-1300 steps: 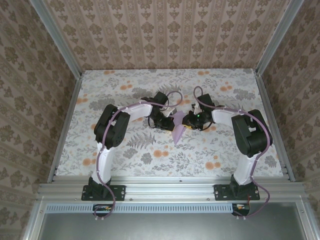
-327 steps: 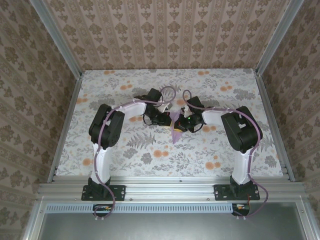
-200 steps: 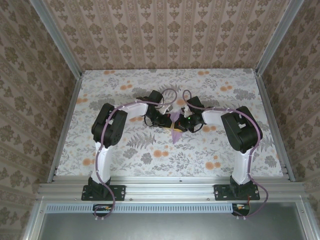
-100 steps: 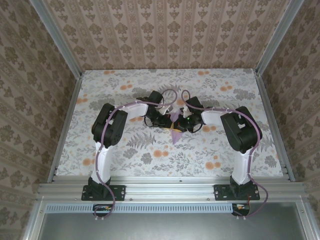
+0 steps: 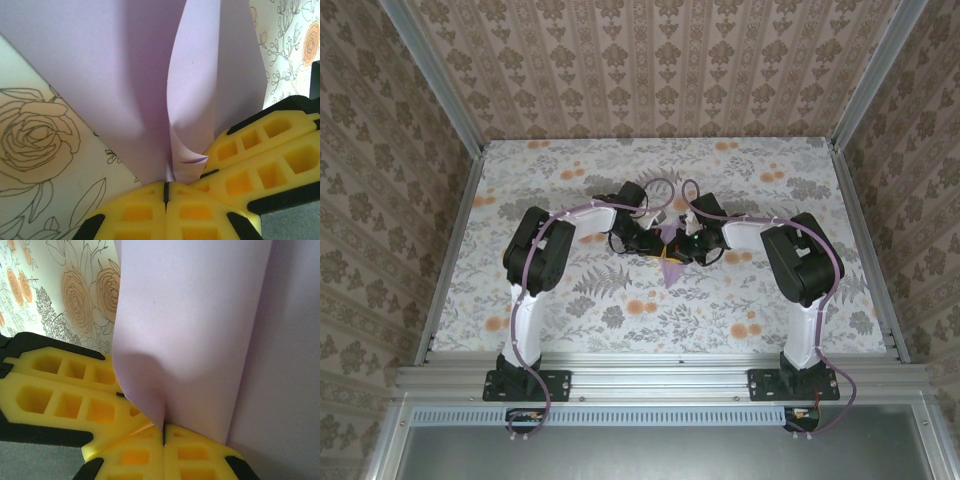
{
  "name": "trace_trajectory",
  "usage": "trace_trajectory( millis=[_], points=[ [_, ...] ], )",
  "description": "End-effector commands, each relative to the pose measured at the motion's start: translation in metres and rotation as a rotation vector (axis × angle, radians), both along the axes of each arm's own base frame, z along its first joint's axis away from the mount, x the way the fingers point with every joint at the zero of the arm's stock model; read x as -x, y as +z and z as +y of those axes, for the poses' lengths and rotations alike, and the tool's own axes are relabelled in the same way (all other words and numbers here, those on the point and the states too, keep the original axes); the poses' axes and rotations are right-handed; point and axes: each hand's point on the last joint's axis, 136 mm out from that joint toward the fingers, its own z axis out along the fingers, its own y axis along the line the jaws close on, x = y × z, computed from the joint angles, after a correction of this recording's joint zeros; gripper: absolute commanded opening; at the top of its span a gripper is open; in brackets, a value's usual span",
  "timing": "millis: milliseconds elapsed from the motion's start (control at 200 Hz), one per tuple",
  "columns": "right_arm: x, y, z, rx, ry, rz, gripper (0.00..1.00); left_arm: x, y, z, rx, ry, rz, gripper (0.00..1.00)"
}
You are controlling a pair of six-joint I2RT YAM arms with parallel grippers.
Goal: Fold a paper plane with a square sheet of paper (pick it up from the middle)
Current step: Fourth fold the wing at the center of the table.
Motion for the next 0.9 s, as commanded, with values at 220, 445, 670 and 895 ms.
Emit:
trace_trajectory(
  millis=[220,445,670,895],
  points=[
    [0.008,0.002,-0.026,0.072,-0.048,-0.011,0.03,0.001,0.013,0.001,-0.035,-0.022,-0.023,0.0],
    [0.009,-0.002,-0.026,0.073,-0.052,0.001,0.03,-0.004,0.036,-0.004,0.002,-0.015,-0.055,0.01],
    [0.009,-0.002,-0.025,0.064,-0.046,0.003,0.03,0.001,0.05,-0.005,0.027,-0.012,-0.065,0.02],
    [0.009,-0.001,-0.023,0.05,-0.043,-0.001,0.03,0.015,0.039,-0.01,0.042,-0.011,-0.014,0.01]
  ],
)
